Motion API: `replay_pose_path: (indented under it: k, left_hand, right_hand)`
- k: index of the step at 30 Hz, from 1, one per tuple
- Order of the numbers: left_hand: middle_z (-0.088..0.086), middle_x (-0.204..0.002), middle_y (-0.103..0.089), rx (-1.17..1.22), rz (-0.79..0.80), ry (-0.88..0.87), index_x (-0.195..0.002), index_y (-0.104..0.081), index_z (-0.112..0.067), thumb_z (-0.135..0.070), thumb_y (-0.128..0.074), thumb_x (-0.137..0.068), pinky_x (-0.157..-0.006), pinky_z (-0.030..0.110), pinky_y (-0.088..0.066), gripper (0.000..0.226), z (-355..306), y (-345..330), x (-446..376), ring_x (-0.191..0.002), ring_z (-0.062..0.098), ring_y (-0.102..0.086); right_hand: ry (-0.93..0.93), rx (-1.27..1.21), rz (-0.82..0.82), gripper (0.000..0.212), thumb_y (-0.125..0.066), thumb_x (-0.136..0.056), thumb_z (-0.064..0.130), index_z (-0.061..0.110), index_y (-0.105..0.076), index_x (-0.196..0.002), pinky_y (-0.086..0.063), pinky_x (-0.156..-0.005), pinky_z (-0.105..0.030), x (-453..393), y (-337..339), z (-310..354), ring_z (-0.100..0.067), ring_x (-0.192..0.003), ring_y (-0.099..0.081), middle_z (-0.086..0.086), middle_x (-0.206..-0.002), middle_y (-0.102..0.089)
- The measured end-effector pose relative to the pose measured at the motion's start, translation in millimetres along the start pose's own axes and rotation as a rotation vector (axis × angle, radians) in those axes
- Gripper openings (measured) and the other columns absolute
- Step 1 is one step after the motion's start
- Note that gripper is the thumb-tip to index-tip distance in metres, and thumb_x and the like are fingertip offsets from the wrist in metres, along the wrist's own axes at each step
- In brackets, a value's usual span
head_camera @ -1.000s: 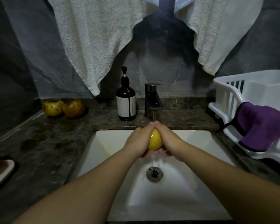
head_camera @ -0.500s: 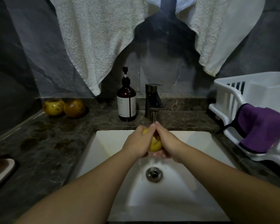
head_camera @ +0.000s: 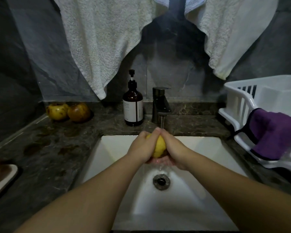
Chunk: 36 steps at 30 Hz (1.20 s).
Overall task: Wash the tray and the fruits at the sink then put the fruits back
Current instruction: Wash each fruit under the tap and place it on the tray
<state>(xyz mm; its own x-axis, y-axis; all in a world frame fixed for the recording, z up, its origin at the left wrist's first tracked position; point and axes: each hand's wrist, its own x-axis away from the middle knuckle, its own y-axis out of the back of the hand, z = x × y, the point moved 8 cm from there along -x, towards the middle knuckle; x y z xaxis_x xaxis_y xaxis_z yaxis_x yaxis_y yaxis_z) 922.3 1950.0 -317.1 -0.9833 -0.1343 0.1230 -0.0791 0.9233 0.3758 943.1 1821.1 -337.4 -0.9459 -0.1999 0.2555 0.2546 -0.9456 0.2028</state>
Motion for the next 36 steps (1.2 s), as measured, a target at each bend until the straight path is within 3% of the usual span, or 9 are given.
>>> replay_pose_path:
  k: [3,9,16,19,22,25,29,32,36]
  left_hand:
    - [0.01,-0.103,-0.074,0.128,0.11,0.119,-0.121,-0.063,-0.023,-0.091,-0.045,-0.072,-0.073,0.036,-0.059,0.085,4,-7,5,-0.08,0.026,-0.074]
    - [0.013,-0.099,-0.073,0.177,0.125,0.154,-0.113,-0.062,-0.023,-0.087,-0.045,-0.087,-0.062,0.032,-0.055,0.071,10,-12,6,-0.066,0.025,-0.071]
    - [0.011,-0.101,-0.075,0.135,0.097,0.141,-0.11,-0.065,-0.024,-0.083,-0.042,-0.091,-0.079,0.041,-0.062,0.066,13,-6,2,-0.085,0.027,-0.074]
    - [0.01,-0.087,-0.075,0.159,0.121,0.152,-0.107,-0.065,-0.021,-0.083,-0.042,-0.09,-0.058,0.027,-0.053,0.069,12,-9,1,-0.062,0.021,-0.069]
    - [0.007,-0.1,-0.072,0.13,0.04,0.068,-0.121,-0.06,-0.025,-0.081,-0.042,-0.092,-0.067,0.032,-0.058,0.066,6,-4,-1,-0.081,0.022,-0.072]
    - [0.011,-0.077,-0.075,0.2,0.167,0.179,-0.113,-0.064,-0.025,-0.087,-0.039,-0.089,-0.054,0.025,-0.051,0.071,12,-13,7,-0.055,0.021,-0.066]
    - [0.01,-0.095,-0.073,0.137,0.059,0.082,-0.114,-0.061,-0.028,-0.084,-0.044,-0.089,-0.056,0.03,-0.052,0.064,7,-4,4,-0.072,0.024,-0.071]
    - [0.01,-0.076,-0.073,0.255,0.2,0.213,-0.114,-0.064,-0.03,-0.086,-0.043,-0.089,-0.048,0.023,-0.046,0.066,13,-11,14,-0.053,0.02,-0.063]
    - [0.004,-0.105,-0.071,0.111,0.036,0.047,-0.115,-0.059,-0.033,-0.081,-0.05,-0.09,-0.067,0.036,-0.062,0.055,2,-1,6,-0.085,0.022,-0.071]
  right_hand:
    - [0.098,0.053,-0.107,0.046,-0.042,-0.084,0.077,0.039,-0.057,-0.107,-0.05,-0.046,-0.027,0,9,12,-0.017,-0.058,-0.073,-0.011,-0.102,-0.068]
    - [0.063,0.042,-0.108,0.032,-0.044,-0.096,0.067,0.041,-0.06,-0.106,-0.058,-0.075,-0.045,3,9,9,-0.036,-0.095,-0.072,-0.011,-0.108,-0.068]
    - [0.079,0.116,-0.104,0.044,-0.039,-0.091,0.075,0.037,-0.054,-0.108,-0.061,-0.079,-0.05,6,5,12,-0.029,-0.089,-0.073,-0.009,-0.105,-0.069]
    - [0.108,0.181,-0.132,0.043,-0.037,-0.091,0.074,0.039,-0.055,-0.106,-0.055,-0.063,-0.034,7,9,17,-0.022,-0.088,-0.068,-0.004,-0.104,-0.065]
    - [0.026,0.082,-0.122,0.045,-0.037,-0.096,0.073,0.035,-0.056,-0.111,-0.048,-0.047,-0.026,6,10,12,-0.028,-0.077,-0.073,-0.011,-0.103,-0.069]
    - [0.154,0.234,-0.139,0.036,-0.039,-0.099,0.066,0.035,-0.055,-0.107,-0.048,-0.052,-0.027,7,12,18,-0.025,-0.084,-0.069,-0.008,-0.104,-0.066]
    - [0.081,0.197,-0.091,0.047,-0.029,-0.099,0.072,0.036,-0.053,-0.116,-0.047,-0.049,-0.027,9,6,15,-0.026,-0.073,-0.071,-0.014,-0.102,-0.07]
    - [0.24,0.37,-0.099,0.04,-0.036,-0.102,0.064,0.036,-0.053,-0.125,-0.054,-0.062,-0.031,12,5,27,-0.019,-0.09,-0.066,-0.003,-0.114,-0.064]
    - [0.106,0.225,-0.078,0.05,-0.031,-0.097,0.076,0.035,-0.051,-0.118,-0.048,-0.048,-0.023,14,5,17,-0.021,-0.074,-0.071,-0.006,-0.105,-0.067]
